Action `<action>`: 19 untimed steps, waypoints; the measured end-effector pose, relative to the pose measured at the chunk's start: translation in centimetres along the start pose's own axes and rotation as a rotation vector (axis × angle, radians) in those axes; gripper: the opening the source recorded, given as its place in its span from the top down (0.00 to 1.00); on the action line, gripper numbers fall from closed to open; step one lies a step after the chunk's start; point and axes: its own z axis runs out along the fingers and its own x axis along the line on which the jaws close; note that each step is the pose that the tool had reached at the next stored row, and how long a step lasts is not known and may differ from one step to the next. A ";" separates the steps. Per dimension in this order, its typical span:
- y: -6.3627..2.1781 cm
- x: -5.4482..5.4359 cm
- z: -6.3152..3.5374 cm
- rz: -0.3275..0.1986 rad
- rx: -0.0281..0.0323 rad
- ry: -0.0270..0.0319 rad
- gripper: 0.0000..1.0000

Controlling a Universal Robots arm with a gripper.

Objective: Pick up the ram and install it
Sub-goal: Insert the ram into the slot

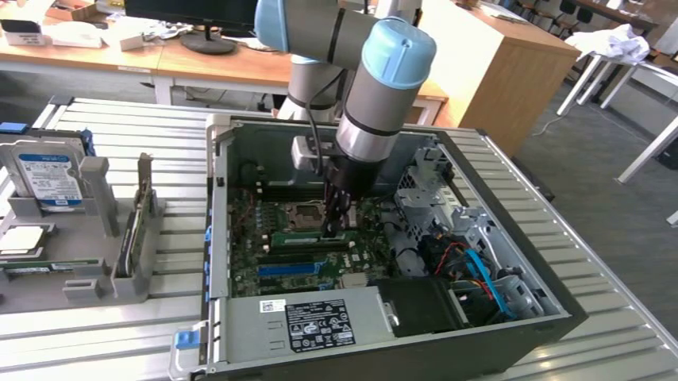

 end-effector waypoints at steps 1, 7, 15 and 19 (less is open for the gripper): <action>0.00 0.0 0.00 0.000 -0.0001 0.0001 0.88; 0.02 0.1 0.02 0.000 0.0001 -0.0002 0.88; 0.01 0.1 0.08 0.000 0.0001 0.0000 0.88; 0.00 0.1 0.11 0.000 0.0001 -0.0001 0.88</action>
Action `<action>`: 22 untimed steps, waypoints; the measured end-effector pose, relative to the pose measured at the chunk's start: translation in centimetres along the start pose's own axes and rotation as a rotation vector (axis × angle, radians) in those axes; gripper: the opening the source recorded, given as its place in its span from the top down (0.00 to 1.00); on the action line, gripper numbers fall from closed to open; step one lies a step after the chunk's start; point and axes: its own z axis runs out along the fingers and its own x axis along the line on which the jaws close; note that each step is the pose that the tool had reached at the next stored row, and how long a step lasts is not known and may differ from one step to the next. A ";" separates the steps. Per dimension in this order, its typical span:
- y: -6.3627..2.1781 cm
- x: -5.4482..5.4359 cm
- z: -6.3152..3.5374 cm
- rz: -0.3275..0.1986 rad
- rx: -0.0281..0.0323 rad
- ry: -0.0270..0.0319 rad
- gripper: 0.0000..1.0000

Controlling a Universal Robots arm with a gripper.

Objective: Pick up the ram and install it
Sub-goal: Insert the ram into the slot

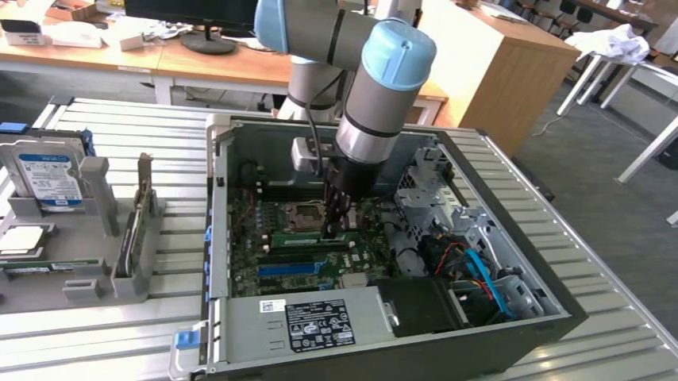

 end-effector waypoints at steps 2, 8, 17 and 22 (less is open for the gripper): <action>0.03 0.0 0.00 0.000 0.0003 0.0000 0.88; 0.09 0.0 0.01 0.000 0.0005 0.0000 0.88; 0.09 0.1 0.04 0.000 0.0006 -0.0002 0.88; 0.08 0.0 0.14 0.000 0.0006 -0.0002 0.88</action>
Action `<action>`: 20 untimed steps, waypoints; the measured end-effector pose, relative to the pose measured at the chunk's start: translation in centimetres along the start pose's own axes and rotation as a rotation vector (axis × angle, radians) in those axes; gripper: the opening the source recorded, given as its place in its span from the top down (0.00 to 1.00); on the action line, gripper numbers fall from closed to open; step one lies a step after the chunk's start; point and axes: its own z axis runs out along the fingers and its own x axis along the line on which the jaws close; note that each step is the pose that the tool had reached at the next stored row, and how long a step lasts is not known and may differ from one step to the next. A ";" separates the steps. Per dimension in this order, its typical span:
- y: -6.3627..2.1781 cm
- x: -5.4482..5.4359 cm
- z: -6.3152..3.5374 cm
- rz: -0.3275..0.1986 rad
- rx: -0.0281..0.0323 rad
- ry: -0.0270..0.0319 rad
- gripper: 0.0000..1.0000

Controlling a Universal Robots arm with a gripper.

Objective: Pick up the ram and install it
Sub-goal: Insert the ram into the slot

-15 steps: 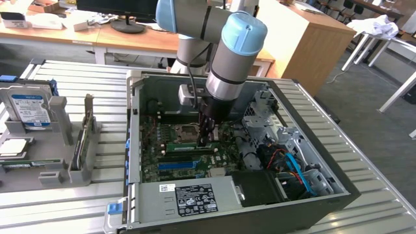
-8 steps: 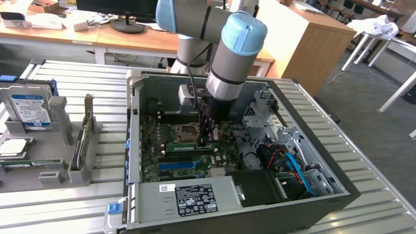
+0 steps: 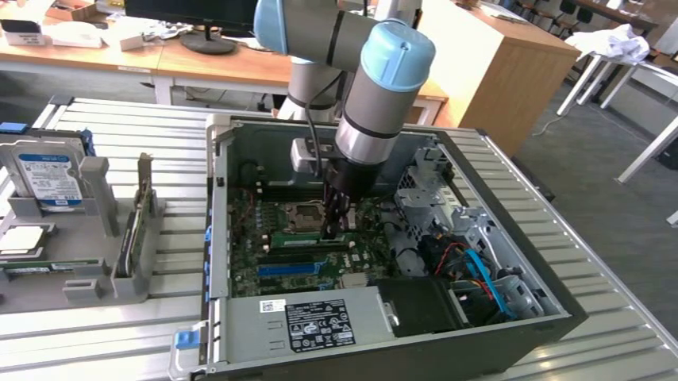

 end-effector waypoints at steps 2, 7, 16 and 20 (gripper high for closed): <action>0.00 0.0 0.01 0.000 0.0000 -0.0001 0.88; -0.01 -0.1 0.14 0.000 0.0000 0.0001 0.88; -0.02 -0.1 0.33 0.000 0.0000 0.0002 0.88; -0.02 -0.1 0.43 0.000 -0.0001 0.0003 0.88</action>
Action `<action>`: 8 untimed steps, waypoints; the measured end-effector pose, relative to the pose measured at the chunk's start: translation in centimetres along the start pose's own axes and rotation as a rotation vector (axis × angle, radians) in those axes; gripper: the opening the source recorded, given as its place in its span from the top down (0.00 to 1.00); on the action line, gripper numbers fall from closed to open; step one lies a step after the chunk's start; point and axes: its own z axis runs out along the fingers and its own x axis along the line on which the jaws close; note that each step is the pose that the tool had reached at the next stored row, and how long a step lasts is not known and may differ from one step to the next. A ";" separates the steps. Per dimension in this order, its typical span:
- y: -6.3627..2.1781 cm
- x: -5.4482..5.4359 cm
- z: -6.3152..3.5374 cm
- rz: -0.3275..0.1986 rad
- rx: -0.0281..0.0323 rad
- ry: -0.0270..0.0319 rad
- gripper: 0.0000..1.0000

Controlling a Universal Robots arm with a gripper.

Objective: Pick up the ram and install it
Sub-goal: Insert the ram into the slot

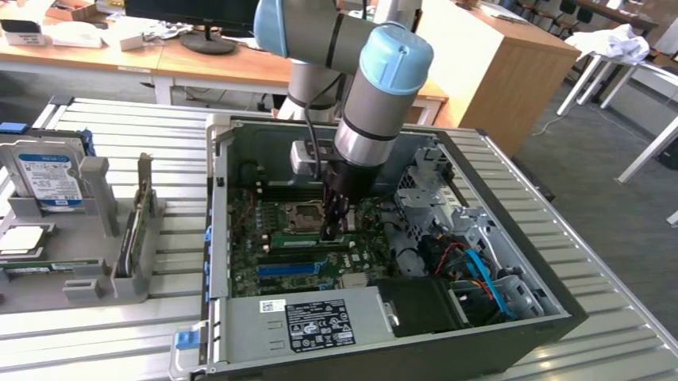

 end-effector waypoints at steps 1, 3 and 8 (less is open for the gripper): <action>0.00 0.0 0.00 0.000 0.0000 0.0001 0.88; -0.01 0.0 0.01 0.000 0.0000 0.0000 0.88; -0.04 0.0 0.01 0.003 0.0002 -0.0004 0.88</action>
